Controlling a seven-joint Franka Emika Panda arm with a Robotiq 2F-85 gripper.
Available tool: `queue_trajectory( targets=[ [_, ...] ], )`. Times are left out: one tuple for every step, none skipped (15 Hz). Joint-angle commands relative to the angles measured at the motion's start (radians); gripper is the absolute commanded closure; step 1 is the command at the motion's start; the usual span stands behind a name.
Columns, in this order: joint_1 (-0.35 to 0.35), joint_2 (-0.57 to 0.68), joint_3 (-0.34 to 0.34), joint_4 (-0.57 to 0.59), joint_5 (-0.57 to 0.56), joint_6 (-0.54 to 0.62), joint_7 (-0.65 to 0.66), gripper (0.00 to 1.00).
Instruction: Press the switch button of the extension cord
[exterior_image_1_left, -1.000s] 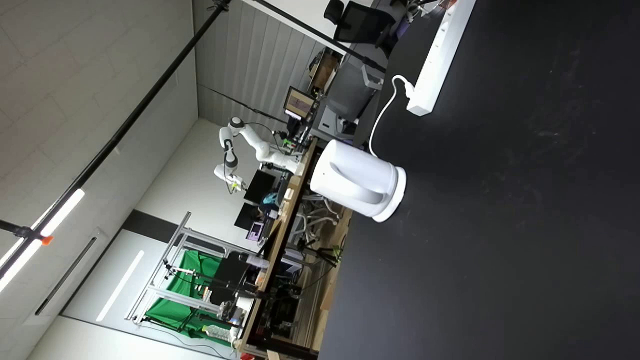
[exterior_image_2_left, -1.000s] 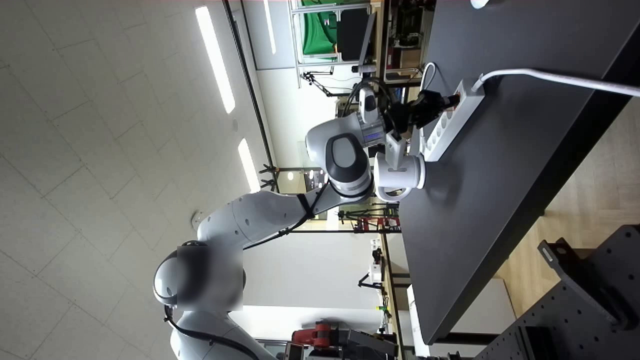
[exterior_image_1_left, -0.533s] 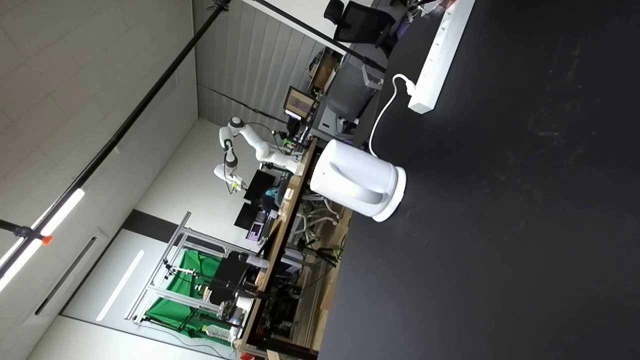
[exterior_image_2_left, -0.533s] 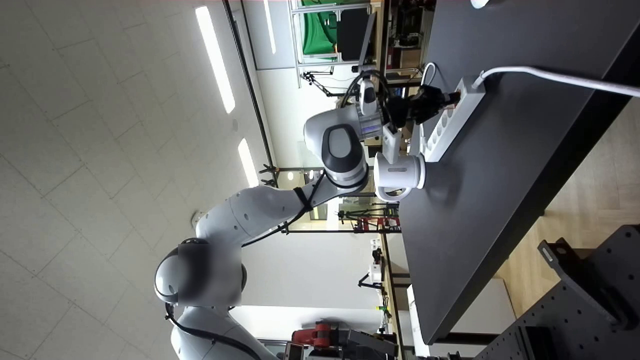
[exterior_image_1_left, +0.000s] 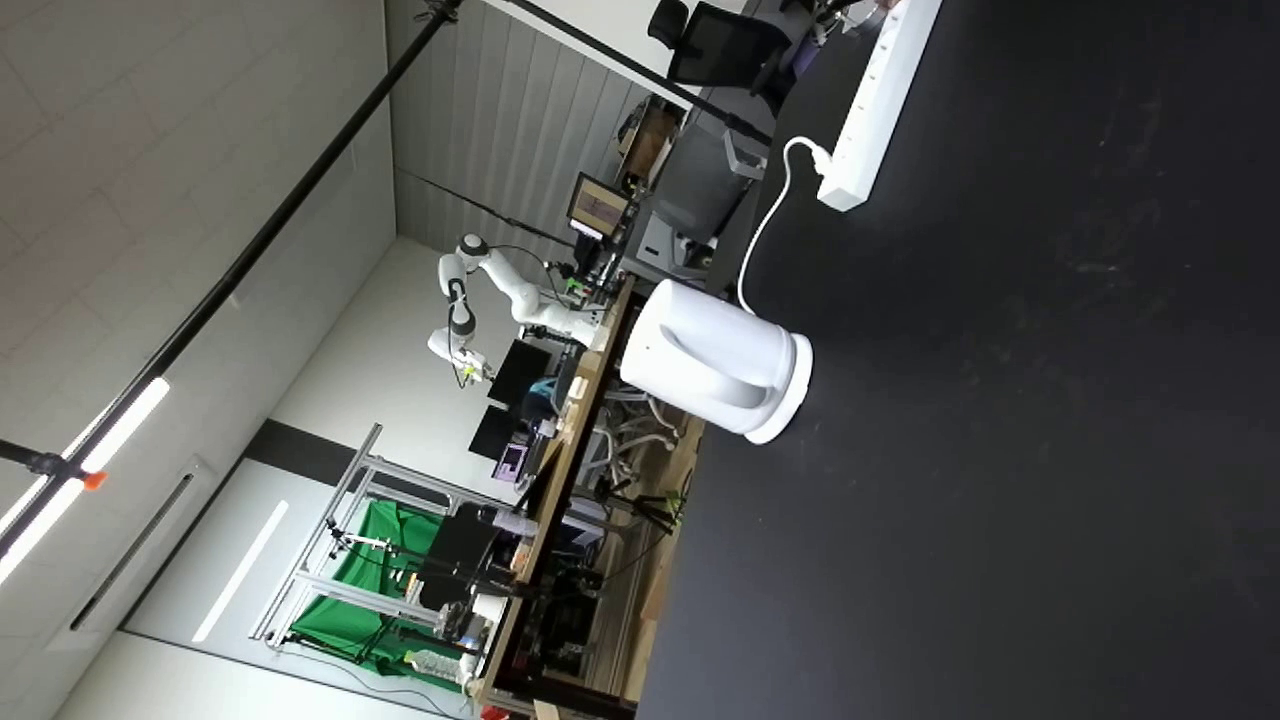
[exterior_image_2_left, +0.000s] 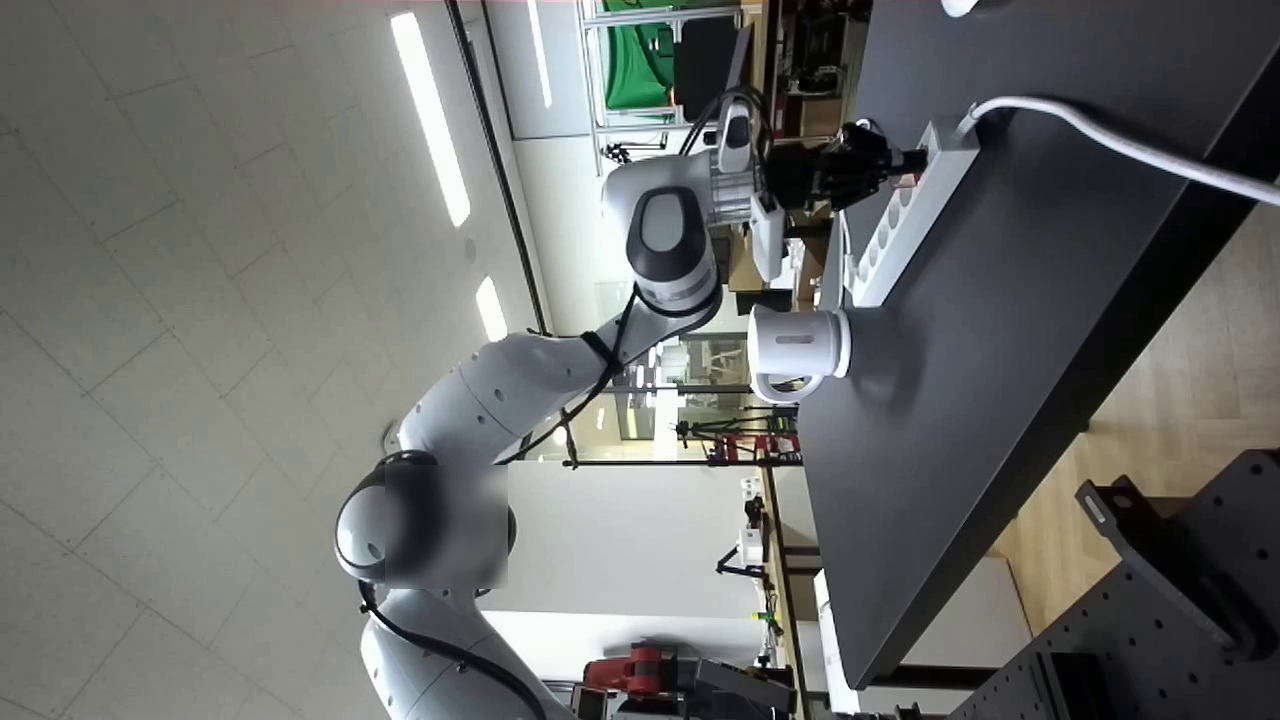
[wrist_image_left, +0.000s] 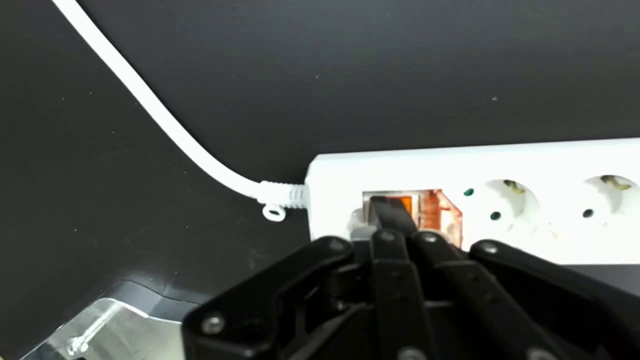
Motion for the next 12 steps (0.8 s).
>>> queue_trajectory(
  targets=[
    [-0.056,0.15,0.049,0.191,0.039,-0.17,-0.054,1.0],
    [-0.062,0.175,0.057,0.232,0.045,-0.229,-0.065,1.0],
    [-0.066,0.196,0.06,0.271,0.048,-0.275,-0.072,1.0],
    [-0.071,0.218,0.064,0.31,0.049,-0.324,-0.079,1.0],
    [-0.073,0.238,0.064,0.344,0.047,-0.362,-0.077,1.0],
    [-0.075,0.256,0.065,0.378,0.045,-0.399,-0.077,1.0],
    [-0.075,0.269,0.064,0.406,0.044,-0.43,-0.075,1.0],
    [-0.075,0.277,0.064,0.426,0.044,-0.453,-0.072,1.0],
    [-0.074,0.283,0.064,0.445,0.044,-0.475,-0.071,1.0],
    [-0.075,0.282,0.063,0.458,0.045,-0.491,-0.068,1.0],
    [-0.076,0.279,0.064,0.466,0.047,-0.503,-0.069,1.0],
    [-0.084,0.267,0.069,0.475,0.054,-0.521,-0.081,1.0]
  ],
)
